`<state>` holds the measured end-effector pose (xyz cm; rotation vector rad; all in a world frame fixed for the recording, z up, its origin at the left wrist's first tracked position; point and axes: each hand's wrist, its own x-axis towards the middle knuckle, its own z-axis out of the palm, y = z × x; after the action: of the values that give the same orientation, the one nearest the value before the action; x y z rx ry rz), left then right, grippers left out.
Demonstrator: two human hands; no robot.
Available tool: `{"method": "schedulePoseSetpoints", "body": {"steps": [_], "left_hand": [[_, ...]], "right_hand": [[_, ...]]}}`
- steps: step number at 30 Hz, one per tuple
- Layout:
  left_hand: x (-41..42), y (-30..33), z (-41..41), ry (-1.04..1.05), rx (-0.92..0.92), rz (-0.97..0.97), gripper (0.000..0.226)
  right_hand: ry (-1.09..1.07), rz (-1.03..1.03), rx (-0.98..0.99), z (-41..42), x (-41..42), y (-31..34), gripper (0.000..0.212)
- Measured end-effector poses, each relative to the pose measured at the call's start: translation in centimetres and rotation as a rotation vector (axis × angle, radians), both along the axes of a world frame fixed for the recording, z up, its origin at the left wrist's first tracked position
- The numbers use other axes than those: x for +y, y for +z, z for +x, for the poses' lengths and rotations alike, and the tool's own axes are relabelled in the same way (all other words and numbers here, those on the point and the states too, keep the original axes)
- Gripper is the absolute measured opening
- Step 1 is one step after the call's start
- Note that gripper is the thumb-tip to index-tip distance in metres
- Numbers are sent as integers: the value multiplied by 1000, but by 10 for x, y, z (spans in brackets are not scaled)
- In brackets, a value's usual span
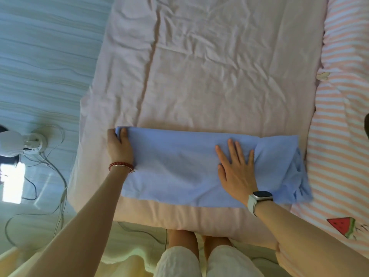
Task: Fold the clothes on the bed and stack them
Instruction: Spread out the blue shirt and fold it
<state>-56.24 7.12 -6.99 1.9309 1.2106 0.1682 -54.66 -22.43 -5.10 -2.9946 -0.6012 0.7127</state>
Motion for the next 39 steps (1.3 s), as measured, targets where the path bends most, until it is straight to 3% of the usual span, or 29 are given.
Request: {"method": "schedulePoseSetpoints", "body": {"steps": [5, 8, 10, 14, 19, 24, 34, 39], "left_hand": [[39, -5, 20, 73, 129, 41, 15], [27, -4, 29, -51, 338, 214, 47], [3, -2, 29, -210, 362, 346, 58], [-71, 4, 23, -697, 217, 429, 52], [-145, 6, 20, -1128, 155, 547, 47], [-161, -6, 24, -1179, 322, 462, 50], [-171, -17, 35, -1168, 512, 457, 57], [-182, -10, 40, -1112, 586, 435, 58]], "right_hand": [[-63, 43, 5, 21, 3, -2, 50], [-208, 138, -36, 38, -1, -3, 43], [-312, 218, -99, 50, -11, 1, 37], [-645, 248, -230, 68, -50, 12, 33], [-1042, 345, -1, 88, -96, 12, 26], [-1111, 560, 196, 96, -98, 1, 23], [-1089, 698, 19, 101, -121, -6, 10], [-1114, 718, 48, 71, -139, -5, 19]]}}
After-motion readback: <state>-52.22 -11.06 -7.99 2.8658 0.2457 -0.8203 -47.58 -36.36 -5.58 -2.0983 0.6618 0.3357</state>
